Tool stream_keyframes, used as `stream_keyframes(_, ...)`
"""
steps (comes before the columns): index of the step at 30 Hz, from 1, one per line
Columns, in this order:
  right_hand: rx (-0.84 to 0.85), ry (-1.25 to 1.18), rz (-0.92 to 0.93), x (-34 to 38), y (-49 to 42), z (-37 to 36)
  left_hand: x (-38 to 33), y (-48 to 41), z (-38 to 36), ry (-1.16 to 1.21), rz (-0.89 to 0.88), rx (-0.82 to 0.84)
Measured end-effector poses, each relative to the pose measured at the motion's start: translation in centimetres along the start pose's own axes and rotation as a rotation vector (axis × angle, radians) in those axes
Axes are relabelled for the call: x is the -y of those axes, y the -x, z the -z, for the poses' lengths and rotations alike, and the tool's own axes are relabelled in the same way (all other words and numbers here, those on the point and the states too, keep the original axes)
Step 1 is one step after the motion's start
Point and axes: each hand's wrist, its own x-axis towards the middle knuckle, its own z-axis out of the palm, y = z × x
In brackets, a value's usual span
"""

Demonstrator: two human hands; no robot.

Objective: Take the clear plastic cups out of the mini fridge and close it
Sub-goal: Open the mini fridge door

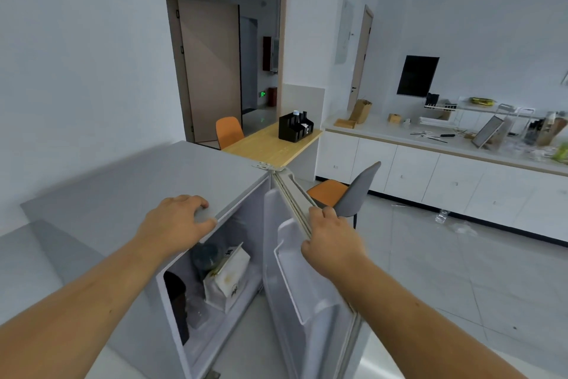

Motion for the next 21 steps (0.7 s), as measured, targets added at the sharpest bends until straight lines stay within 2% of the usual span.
stream_keyframes(7, 0.046, 0.097, -0.053, -6.2, -0.5, 1.1, -1.5, -0.4, -0.6, -0.072, -0.053, -0.063)
stream_keyframes(21, -0.082, 0.306, -0.115, -14.0, -1.1, 1.0, -1.6, 0.4, -0.9, -0.09, -0.11, -0.122)
